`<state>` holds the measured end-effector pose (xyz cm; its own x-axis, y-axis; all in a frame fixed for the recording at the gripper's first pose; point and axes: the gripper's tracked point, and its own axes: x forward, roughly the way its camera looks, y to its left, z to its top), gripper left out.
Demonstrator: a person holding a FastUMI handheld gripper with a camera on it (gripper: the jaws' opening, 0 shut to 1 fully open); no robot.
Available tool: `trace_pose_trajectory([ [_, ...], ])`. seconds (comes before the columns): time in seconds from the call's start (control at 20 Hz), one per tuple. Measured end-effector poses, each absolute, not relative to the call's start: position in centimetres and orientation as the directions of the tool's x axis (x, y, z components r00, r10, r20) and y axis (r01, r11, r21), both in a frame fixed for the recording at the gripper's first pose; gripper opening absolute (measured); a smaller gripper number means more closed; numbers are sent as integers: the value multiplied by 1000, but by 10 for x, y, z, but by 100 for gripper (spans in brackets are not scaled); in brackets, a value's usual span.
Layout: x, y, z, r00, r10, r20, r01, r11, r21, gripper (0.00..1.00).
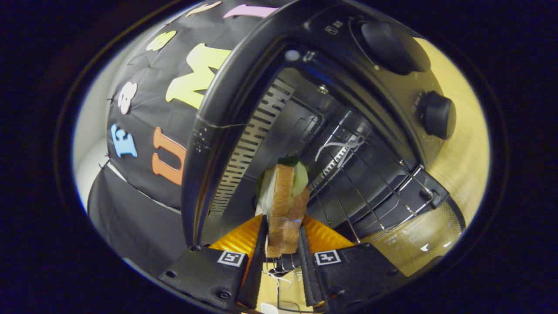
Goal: Open the toaster oven, put the food inside, and close the toaster oven door.
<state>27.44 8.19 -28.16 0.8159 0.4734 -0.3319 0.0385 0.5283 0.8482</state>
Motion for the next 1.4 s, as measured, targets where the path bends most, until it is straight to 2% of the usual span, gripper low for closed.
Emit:
trace_pose_trajectory([
  [0.15,271,84,-279,809,489,-326,-16,572,820,52],
  [0.4,267,92,-274,800,506,-323,-100,643,759,78],
  [0.55,264,94,-273,788,511,-343,-163,711,684,89],
  [0.65,267,87,-282,802,459,-383,-185,800,571,96],
  [0.75,269,72,-286,831,365,-420,-171,886,432,96],
  [1.05,262,67,-301,847,231,-478,-167,971,173,100],
  [1.25,270,57,-301,881,89,-464,-80,996,39,100],
  [1.4,269,60,-301,890,44,-453,-45,999,9,100],
])
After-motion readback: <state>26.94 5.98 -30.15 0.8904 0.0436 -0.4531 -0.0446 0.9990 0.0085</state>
